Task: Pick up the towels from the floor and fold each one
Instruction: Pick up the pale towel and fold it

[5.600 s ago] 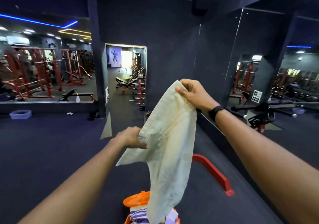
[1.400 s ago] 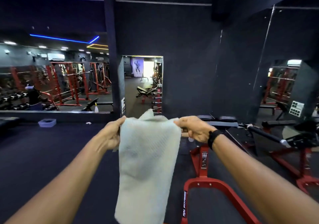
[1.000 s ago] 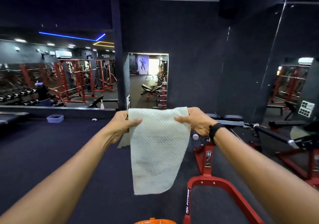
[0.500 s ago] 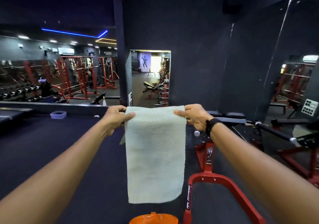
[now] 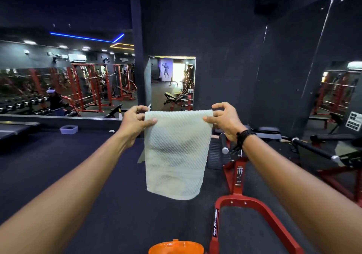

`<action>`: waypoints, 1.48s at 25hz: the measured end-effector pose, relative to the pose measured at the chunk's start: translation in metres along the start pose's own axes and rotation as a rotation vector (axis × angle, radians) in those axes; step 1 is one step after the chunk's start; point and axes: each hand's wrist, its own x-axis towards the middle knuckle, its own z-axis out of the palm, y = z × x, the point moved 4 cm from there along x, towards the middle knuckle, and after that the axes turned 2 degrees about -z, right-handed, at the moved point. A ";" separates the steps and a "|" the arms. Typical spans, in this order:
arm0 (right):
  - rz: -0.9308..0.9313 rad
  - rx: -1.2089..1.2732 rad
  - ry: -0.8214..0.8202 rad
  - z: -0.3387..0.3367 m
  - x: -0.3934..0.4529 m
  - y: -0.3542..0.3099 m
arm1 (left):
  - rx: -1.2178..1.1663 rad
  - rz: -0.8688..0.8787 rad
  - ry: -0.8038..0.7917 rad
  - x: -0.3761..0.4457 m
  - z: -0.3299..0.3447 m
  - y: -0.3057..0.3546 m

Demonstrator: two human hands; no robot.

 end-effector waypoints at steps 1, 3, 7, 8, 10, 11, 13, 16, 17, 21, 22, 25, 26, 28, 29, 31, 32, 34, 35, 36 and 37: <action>-0.018 0.005 -0.028 -0.002 0.001 -0.003 | 0.004 0.012 0.005 -0.001 0.000 0.003; -0.067 -0.046 -0.084 -0.004 0.001 -0.006 | 0.079 0.027 0.031 -0.001 -0.001 0.005; -0.258 -0.427 0.016 -0.008 0.002 -0.010 | 0.328 0.094 0.069 0.001 -0.008 0.008; -0.288 -0.493 0.049 -0.009 0.002 -0.010 | 0.382 0.120 0.072 0.001 -0.007 0.010; -0.310 -0.511 0.093 -0.010 0.002 -0.013 | 0.465 0.165 0.080 0.000 -0.005 0.014; -0.294 -0.453 0.084 -0.012 0.003 -0.013 | 0.481 0.174 0.080 0.000 -0.004 0.015; -0.217 -0.264 -0.029 -0.012 0.004 -0.012 | 0.497 0.184 0.089 0.000 -0.004 0.016; -0.219 -0.252 -0.100 -0.011 0.006 -0.007 | 0.443 0.186 0.044 0.001 -0.007 0.012; -0.255 -0.307 -0.064 -0.012 0.008 -0.007 | 0.426 0.181 0.030 0.001 -0.008 0.013; -0.220 -0.435 -0.125 -0.012 0.011 0.015 | 0.404 0.104 -0.068 0.000 -0.008 0.003; -0.181 -0.483 -0.191 -0.009 0.007 0.023 | 0.444 0.050 -0.128 -0.002 -0.009 -0.003; -0.155 -0.488 -0.264 -0.006 0.011 0.004 | 0.466 0.070 -0.164 0.000 -0.004 0.012; -0.185 -0.382 -0.212 -0.008 0.013 -0.016 | 0.361 0.150 -0.107 0.002 -0.003 0.029; -0.162 -0.069 -0.221 -0.010 0.020 -0.045 | 0.161 0.177 -0.128 0.003 0.002 0.057; -0.100 -0.030 -0.317 -0.007 0.019 -0.044 | 0.199 0.116 -0.242 0.001 0.003 0.057; 0.027 -0.114 -0.450 0.002 0.002 -0.008 | 0.411 -0.069 -0.427 -0.008 -0.002 0.022; 0.089 -0.136 -0.457 0.006 -0.004 0.013 | 0.444 -0.109 -0.454 -0.013 -0.006 0.001; 0.193 -0.005 -0.364 0.012 -0.012 0.035 | 0.312 -0.170 -0.398 -0.017 -0.006 -0.024; 0.229 0.070 -0.290 0.012 -0.009 0.040 | 0.226 -0.168 -0.341 -0.018 -0.003 -0.027; 0.267 0.135 -0.254 0.010 -0.007 0.041 | 0.165 -0.167 -0.289 -0.018 0.000 -0.027; 0.307 0.204 -0.265 0.009 -0.005 0.041 | 0.119 -0.184 -0.234 -0.018 0.004 -0.026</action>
